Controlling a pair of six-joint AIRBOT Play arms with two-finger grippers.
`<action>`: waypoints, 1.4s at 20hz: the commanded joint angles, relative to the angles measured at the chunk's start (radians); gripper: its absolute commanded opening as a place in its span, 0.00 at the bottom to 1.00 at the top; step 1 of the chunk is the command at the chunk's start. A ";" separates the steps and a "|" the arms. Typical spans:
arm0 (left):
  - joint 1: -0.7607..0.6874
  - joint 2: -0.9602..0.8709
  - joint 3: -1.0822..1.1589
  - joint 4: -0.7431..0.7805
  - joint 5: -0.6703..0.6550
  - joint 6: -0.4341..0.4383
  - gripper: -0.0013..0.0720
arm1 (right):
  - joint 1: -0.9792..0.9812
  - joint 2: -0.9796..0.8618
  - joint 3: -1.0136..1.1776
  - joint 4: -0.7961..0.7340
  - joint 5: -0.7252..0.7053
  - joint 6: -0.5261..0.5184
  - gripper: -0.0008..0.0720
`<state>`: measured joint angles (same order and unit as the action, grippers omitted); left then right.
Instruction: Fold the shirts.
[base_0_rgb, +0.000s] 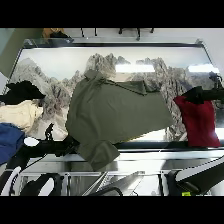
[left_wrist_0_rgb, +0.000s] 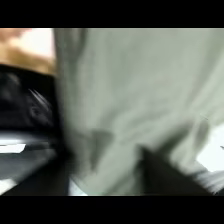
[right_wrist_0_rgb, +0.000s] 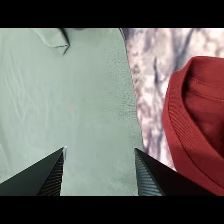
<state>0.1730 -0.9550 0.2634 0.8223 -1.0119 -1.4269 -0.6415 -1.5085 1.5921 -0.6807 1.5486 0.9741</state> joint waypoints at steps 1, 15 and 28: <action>-0.023 -0.119 0.077 -0.048 0.028 0.097 0.31 | -0.001 0.001 0.000 0.004 0.001 -0.002 0.67; 0.110 -0.406 0.713 0.174 -0.099 0.060 0.04 | 0.017 0.054 -0.293 -0.023 0.063 0.018 0.59; 0.081 -0.457 0.729 0.173 -0.127 0.077 0.04 | 0.212 0.204 -0.735 -0.180 -0.217 -0.027 0.59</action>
<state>0.2550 -1.4094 0.9913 0.9955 -1.1267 -1.3525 -0.4744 -1.3121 0.9241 -0.8196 1.4181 0.9672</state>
